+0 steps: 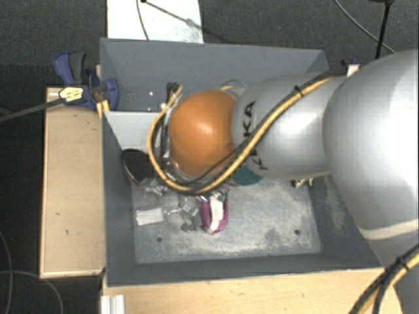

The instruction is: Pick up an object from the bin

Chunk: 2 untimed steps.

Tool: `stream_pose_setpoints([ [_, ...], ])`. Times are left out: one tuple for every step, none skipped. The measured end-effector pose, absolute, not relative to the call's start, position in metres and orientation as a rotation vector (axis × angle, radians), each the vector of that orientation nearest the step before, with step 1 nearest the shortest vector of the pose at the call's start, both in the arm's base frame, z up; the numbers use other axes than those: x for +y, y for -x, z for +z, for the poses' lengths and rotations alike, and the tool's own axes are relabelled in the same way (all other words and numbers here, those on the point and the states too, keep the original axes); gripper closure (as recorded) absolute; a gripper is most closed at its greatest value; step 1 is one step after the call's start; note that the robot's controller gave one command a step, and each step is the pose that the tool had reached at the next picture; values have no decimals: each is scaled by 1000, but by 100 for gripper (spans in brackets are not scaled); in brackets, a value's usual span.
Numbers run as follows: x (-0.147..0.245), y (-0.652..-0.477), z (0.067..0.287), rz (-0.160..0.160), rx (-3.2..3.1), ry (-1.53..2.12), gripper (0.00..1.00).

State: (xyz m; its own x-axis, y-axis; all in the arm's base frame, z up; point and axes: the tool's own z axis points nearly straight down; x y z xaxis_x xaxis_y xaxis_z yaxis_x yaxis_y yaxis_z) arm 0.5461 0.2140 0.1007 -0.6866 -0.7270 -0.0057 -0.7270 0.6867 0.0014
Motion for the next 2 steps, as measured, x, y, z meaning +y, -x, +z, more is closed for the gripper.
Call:
stream_pose_setpoints([
  [252, -547, 69, 5, 2883, 1236, 0],
  [252, -548, 70, 5, 2885, 1227, 0],
])
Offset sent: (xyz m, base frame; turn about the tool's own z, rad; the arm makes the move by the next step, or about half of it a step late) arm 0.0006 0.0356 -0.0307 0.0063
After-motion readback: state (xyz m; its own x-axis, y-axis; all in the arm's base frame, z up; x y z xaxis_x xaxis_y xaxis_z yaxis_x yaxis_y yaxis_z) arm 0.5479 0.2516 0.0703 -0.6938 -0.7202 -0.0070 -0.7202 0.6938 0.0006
